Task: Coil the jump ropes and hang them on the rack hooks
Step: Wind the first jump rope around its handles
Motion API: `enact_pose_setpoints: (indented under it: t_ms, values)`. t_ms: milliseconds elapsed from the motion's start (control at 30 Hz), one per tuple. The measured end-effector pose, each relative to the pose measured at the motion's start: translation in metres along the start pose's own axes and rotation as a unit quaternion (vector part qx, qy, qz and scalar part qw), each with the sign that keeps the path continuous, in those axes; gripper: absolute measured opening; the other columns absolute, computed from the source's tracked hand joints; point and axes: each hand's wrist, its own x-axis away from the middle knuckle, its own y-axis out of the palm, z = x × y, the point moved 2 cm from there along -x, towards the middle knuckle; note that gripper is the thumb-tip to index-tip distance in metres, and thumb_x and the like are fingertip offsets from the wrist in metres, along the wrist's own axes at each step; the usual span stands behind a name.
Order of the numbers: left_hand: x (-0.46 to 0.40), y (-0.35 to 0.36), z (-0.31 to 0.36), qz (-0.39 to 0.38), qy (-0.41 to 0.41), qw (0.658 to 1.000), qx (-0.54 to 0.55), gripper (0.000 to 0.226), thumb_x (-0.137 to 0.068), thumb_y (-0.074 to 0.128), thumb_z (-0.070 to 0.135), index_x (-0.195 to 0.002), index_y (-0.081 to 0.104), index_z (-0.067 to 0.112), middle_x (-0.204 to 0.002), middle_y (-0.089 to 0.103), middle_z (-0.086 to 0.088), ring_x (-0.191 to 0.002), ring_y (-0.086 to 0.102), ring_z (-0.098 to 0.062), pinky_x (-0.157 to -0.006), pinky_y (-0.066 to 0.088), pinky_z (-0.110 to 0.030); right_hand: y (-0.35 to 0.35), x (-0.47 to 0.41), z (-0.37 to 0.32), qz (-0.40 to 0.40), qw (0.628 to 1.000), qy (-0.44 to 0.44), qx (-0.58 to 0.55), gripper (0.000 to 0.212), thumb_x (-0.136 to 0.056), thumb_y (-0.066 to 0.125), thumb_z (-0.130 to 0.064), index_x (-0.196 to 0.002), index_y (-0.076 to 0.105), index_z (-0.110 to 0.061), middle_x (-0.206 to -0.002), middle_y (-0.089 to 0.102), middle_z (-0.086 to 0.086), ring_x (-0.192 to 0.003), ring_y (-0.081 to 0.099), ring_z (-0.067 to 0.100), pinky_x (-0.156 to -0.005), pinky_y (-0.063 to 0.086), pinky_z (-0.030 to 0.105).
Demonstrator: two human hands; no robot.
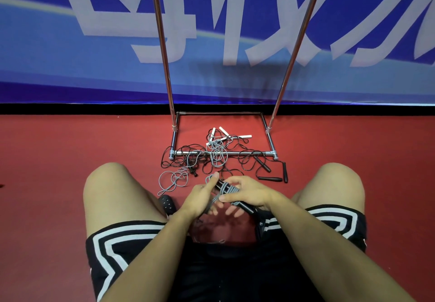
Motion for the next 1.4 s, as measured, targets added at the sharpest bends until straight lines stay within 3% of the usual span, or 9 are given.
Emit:
enact_pose_setpoints:
  t_ms: [100, 233, 367, 533, 700, 900, 1167, 1300, 1400]
  values:
    - [-0.002, -0.001, -0.002, 0.01, -0.006, 1.0, -0.018, 0.097, -0.097, 0.025, 0.076, -0.094, 0.072, -0.01, -0.069, 0.074, -0.017, -0.057, 0.068, -0.025, -0.063, 0.055, -0.03, 0.0, 0.001, -0.002, 0.032, 0.997, -0.001, 0.076, 0.053, -0.087, 0.082, -0.024, -0.133, 0.057, -0.016, -0.14, 0.061, 0.013, -0.121, 0.065, 0.035, -0.103, 0.05, 0.045]
    - [-0.005, -0.002, -0.009, 0.027, 0.005, 0.998, -0.059, 0.091, -0.094, 0.027, 0.08, -0.09, 0.07, 0.0, -0.067, 0.074, -0.014, -0.058, 0.069, -0.025, -0.07, 0.057, -0.037, -0.002, -0.009, 0.003, 0.03, 0.999, -0.004, 0.026, 0.045, -0.088, 0.079, -0.037, -0.123, 0.057, -0.018, -0.101, 0.075, 0.011, -0.067, 0.066, 0.017, -0.063, 0.056, 0.036]
    - [-0.007, -0.002, -0.009, 0.041, 0.008, 0.999, -0.034, 0.08, -0.098, 0.027, 0.075, -0.079, 0.065, 0.007, -0.064, 0.072, -0.014, -0.057, 0.067, -0.023, -0.067, 0.052, -0.032, -0.006, -0.016, 0.007, 0.048, 0.999, 0.007, -0.019, 0.045, -0.099, 0.056, -0.058, -0.115, 0.055, -0.016, -0.087, 0.071, 0.01, -0.061, 0.062, 0.019, -0.049, 0.05, 0.028]
    - [-0.012, -0.001, -0.011, 0.044, 0.035, 0.997, -0.053, 0.065, -0.104, 0.036, 0.062, -0.078, 0.069, 0.012, -0.068, 0.074, -0.007, -0.051, 0.057, -0.017, -0.062, 0.043, -0.028, -0.01, -0.02, 0.014, 0.063, 0.995, 0.018, -0.073, 0.015, -0.107, 0.047, -0.026, -0.113, 0.052, -0.014, -0.082, 0.07, 0.012, -0.058, 0.061, 0.022, -0.045, 0.048, 0.027]
    - [-0.016, 0.0, -0.014, 0.08, 0.077, 0.993, -0.043, 0.033, -0.101, 0.063, 0.026, -0.079, 0.073, 0.004, -0.063, 0.07, 0.003, -0.047, 0.04, -0.01, -0.052, 0.034, -0.025, -0.014, -0.021, 0.015, 0.07, 0.992, 0.027, -0.105, 0.011, -0.108, 0.048, -0.023, -0.109, 0.054, -0.014, -0.081, 0.071, 0.012, -0.058, 0.061, 0.022, -0.045, 0.049, 0.027]
    - [-0.022, -0.006, -0.016, 0.144, 0.088, 0.985, -0.038, 0.033, -0.098, 0.066, 0.026, -0.066, 0.068, 0.017, -0.064, 0.069, 0.002, -0.057, 0.047, -0.011, -0.062, 0.039, -0.029, -0.015, -0.023, 0.014, 0.054, 0.994, 0.002, -0.095, 0.023, -0.107, 0.046, -0.019, -0.124, 0.056, -0.008, -0.08, 0.069, 0.013, -0.057, 0.06, 0.023, -0.043, 0.047, 0.027]
    - [-0.008, 0.001, -0.003, 0.079, 0.119, 0.99, -0.014, 0.038, -0.101, 0.064, 0.022, -0.066, 0.066, 0.007, -0.04, 0.042, 0.013, -0.039, 0.029, -0.007, -0.043, 0.029, -0.019, -0.015, -0.023, 0.013, 0.099, 0.995, -0.022, 0.003, 0.023, -0.107, 0.052, -0.033, -0.121, 0.06, -0.017, -0.092, 0.071, 0.002, -0.069, 0.065, 0.015, -0.063, 0.053, 0.029]
    - [-0.006, 0.0, 0.0, 0.059, 0.108, 0.991, -0.05, 0.041, -0.104, 0.056, 0.019, -0.074, 0.072, -0.003, -0.042, 0.054, 0.014, -0.038, 0.037, 0.002, -0.05, 0.031, -0.014, -0.014, -0.03, 0.02, 0.109, 0.992, -0.031, 0.047, 0.024, -0.104, 0.056, -0.039, -0.119, 0.059, -0.021, -0.095, 0.069, -0.003, -0.075, 0.064, 0.013, -0.075, 0.054, 0.035]
    - [-0.008, -0.002, -0.004, 0.042, 0.08, 0.995, -0.045, 0.045, -0.107, 0.051, 0.031, -0.078, 0.076, 0.006, -0.07, 0.076, 0.001, -0.048, 0.043, -0.008, -0.055, 0.037, -0.025, -0.013, -0.029, 0.02, 0.09, 0.991, -0.025, 0.093, 0.031, -0.105, 0.053, -0.042, -0.126, 0.052, -0.021, -0.109, 0.066, 0.0, -0.081, 0.068, 0.012, -0.075, 0.056, 0.032]
